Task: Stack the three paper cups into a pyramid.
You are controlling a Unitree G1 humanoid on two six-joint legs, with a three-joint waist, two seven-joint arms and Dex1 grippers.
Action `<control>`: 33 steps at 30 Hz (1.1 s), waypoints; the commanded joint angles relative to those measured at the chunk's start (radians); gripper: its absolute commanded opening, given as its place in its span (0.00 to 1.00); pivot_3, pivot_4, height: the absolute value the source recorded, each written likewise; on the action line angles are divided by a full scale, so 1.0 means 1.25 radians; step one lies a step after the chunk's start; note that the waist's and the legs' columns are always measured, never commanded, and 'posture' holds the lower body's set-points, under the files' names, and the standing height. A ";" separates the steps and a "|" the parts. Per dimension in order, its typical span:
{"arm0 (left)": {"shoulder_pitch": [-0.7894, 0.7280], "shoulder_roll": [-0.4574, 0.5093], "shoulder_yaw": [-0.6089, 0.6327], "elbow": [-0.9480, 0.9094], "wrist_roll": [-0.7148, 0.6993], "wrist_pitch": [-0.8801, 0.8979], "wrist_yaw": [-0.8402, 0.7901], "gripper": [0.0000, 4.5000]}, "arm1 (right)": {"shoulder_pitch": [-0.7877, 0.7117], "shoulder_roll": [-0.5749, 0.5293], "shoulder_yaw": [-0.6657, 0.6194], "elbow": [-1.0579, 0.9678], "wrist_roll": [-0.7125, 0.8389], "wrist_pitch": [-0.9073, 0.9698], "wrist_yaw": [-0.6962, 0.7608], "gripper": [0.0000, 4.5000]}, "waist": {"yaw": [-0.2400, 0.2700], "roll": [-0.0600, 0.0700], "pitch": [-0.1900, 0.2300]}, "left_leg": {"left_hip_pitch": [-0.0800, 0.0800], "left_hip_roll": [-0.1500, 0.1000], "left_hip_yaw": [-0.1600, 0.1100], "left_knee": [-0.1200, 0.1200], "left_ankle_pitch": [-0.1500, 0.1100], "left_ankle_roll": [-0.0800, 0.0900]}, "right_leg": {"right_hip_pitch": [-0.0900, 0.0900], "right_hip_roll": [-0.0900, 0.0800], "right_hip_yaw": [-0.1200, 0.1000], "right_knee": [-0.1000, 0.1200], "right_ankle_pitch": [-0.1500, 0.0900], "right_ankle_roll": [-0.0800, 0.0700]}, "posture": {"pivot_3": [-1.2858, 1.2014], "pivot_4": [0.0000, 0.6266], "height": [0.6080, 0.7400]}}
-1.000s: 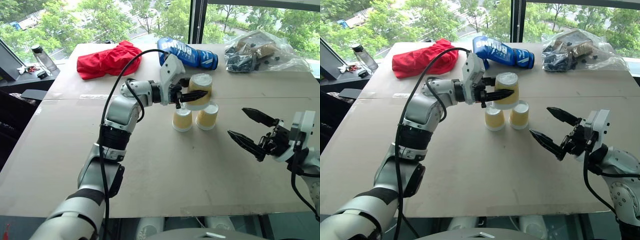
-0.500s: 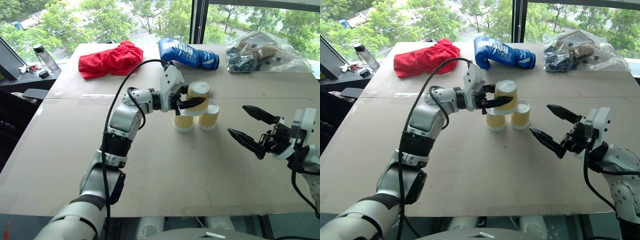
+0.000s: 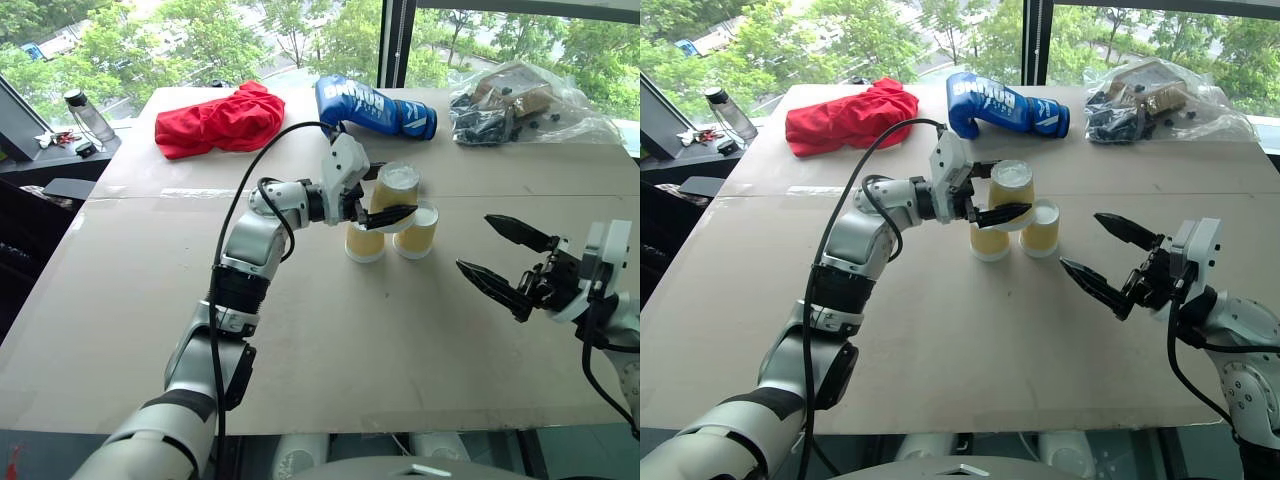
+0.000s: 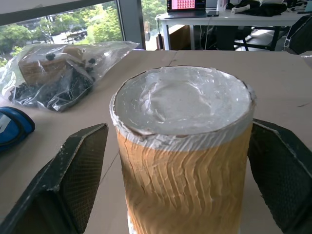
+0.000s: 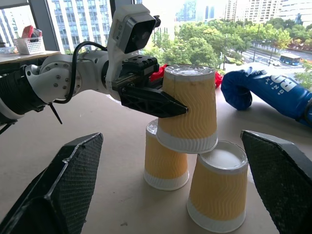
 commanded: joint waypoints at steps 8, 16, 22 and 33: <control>0.006 -0.023 0.080 -0.095 -0.105 -0.022 -0.030 0.99 | 0.000 0.000 -0.017 0.013 0.006 -0.028 0.033 1.00 | 0.000 0.000 0.000 | 0.000 0.000 0.000 0.000 0.000 0.000 | 0.000 0.000 0.000 0.000 0.000 0.000 | 0.52 0.24 1.00; 0.002 0.011 0.179 -0.191 -0.200 0.069 0.034 0.99 | 0.010 0.009 0.003 0.042 -0.011 -0.043 0.061 1.00 | -0.001 0.000 0.000 | 0.000 0.000 0.000 0.000 0.000 0.000 | 0.000 0.000 0.000 0.000 0.000 0.000 | 0.52 0.24 1.00; 0.289 0.178 0.224 -0.363 -0.204 0.199 0.066 0.99 | 0.037 0.011 0.025 0.110 -0.073 -0.102 0.119 1.00 | -0.021 0.002 -0.001 | 0.003 0.003 0.002 -0.003 0.000 0.000 | 0.000 0.000 0.003 0.001 0.000 0.000 | 0.52 0.24 1.00; 0.778 0.244 0.246 -0.628 -0.112 0.207 0.212 0.99 | 0.014 0.018 0.062 0.360 -0.208 -0.253 0.198 1.00 | 0.004 0.001 0.000 | 0.004 0.003 0.001 -0.001 0.000 0.000 | 0.003 -0.004 0.004 0.000 0.000 -0.001 | 0.52 0.24 1.00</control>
